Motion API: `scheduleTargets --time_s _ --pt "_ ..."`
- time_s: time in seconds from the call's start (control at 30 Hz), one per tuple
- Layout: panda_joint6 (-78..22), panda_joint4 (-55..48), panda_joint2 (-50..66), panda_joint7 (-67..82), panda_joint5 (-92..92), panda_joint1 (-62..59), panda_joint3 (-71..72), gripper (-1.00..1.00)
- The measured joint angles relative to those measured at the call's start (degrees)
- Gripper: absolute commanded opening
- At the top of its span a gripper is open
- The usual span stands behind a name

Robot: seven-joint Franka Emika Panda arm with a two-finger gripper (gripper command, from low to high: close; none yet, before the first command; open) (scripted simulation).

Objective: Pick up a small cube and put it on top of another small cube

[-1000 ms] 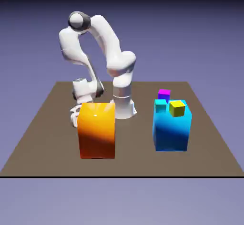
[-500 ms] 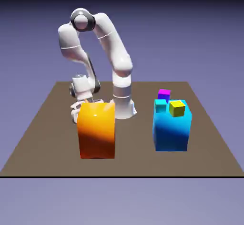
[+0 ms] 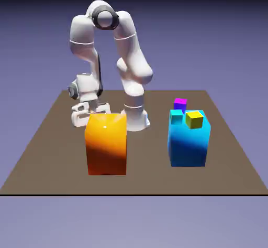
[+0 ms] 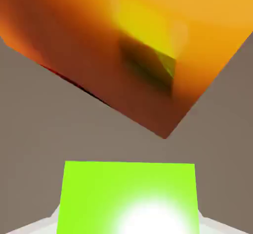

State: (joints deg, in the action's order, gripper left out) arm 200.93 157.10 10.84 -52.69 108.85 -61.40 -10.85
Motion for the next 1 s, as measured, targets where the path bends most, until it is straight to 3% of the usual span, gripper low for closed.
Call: scheduleTargets --time_s 0.37,0.73,1.0 --pt "-24.73 -3.37 -16.74 -6.00 -9.63 -10.84 22.84 -1.00" --pt "-46.43 -7.42 -26.12 -25.09 -36.66 3.04 35.46 -1.00" --pt "-56.01 -10.47 -30.81 -37.89 -56.64 15.70 42.67 -1.00"
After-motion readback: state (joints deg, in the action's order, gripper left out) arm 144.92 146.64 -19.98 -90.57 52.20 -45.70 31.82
